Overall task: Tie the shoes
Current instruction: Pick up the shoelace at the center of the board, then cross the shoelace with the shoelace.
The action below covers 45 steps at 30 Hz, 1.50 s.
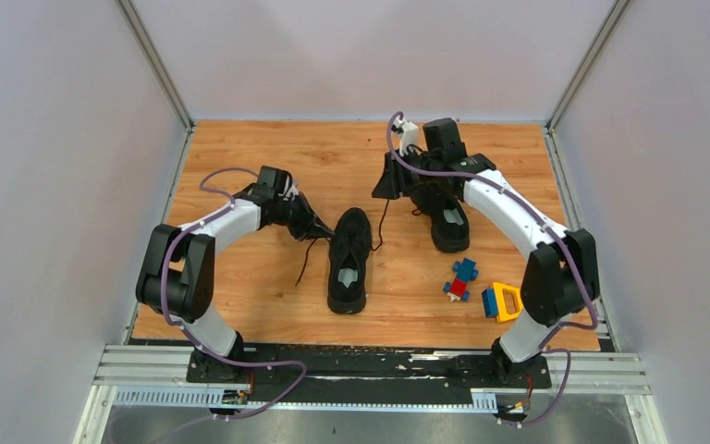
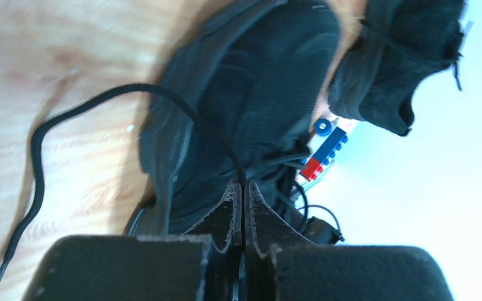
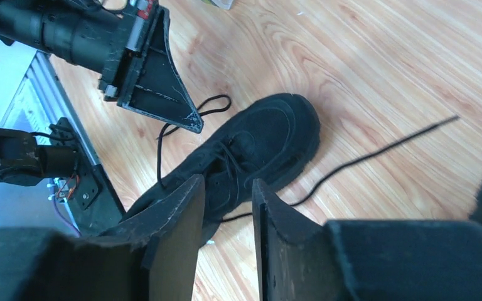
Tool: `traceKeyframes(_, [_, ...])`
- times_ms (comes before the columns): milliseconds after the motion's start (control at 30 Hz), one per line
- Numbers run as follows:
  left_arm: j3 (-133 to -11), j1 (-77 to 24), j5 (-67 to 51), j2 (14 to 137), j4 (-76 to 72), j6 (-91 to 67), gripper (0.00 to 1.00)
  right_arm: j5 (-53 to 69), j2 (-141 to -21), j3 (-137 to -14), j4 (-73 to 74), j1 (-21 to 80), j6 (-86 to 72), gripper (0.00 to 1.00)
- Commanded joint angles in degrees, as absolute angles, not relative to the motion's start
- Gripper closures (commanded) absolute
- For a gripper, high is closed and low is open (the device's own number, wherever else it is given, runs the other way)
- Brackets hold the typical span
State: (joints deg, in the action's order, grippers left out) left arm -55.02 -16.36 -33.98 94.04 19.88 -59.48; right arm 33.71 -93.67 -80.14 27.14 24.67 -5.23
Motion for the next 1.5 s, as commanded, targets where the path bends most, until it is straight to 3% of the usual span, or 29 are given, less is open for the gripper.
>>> traceKeyframes(0, [-60.0,-17.4,-33.8,89.6,14.9,-45.5,1.0,44.2,-101.7,-85.9,27.0,24.6,-10.8,0.61])
traceKeyframes(333, [-58.6,-23.1,-36.1,85.5,13.5,-24.5,0.98,63.2,-116.0,-84.8,17.3,24.6,-37.2,0.34])
traceKeyframes(633, [-52.8,-24.4,-35.1,81.2,11.2,-19.2,0.97,71.6,-122.4,-79.5,-5.5,24.7,-64.0,0.29])
traceKeyframes(800, [-51.9,-24.6,-35.3,79.7,10.4,-18.3,0.97,70.6,-122.9,-78.5,-7.5,26.0,-67.7,0.28])
traceKeyframes(1033, [-52.1,-25.7,-36.3,79.6,9.0,-17.9,0.96,66.6,-122.0,-78.7,-4.8,27.9,-67.4,0.34])
traceKeyframes(1133, [-52.3,-26.1,-36.6,80.0,9.1,-17.9,0.96,65.1,-122.2,-79.3,-4.8,27.7,-67.6,0.44])
traceKeyframes(1233, [-52.3,-26.4,-37.1,80.1,9.3,-18.0,0.97,63.8,-122.2,-79.6,-4.9,27.0,-67.4,0.61])
traceKeyframes(1333, [-52.5,-26.5,-37.7,79.9,10.4,-17.2,0.97,62.3,-121.5,-81.0,-4.9,25.9,-63.7,0.97])
traceKeyframes(1367, [-52.6,-26.6,-37.9,79.7,10.8,-16.8,0.95,62.2,-121.0,-82.3,-4.5,25.7,-59.8,1.0])
traceKeyframes(1433, [-52.7,-26.5,-38.1,79.2,12.4,-16.1,0.81,61.3,-119.4,-87.0,3.8,25.7,-48.1,1.0])
traceKeyframes(1467, [-53.1,-26.3,-38.2,78.8,13.6,-15.5,0.64,60.7,-118.5,-88.9,7.9,25.8,-42.6,1.0])
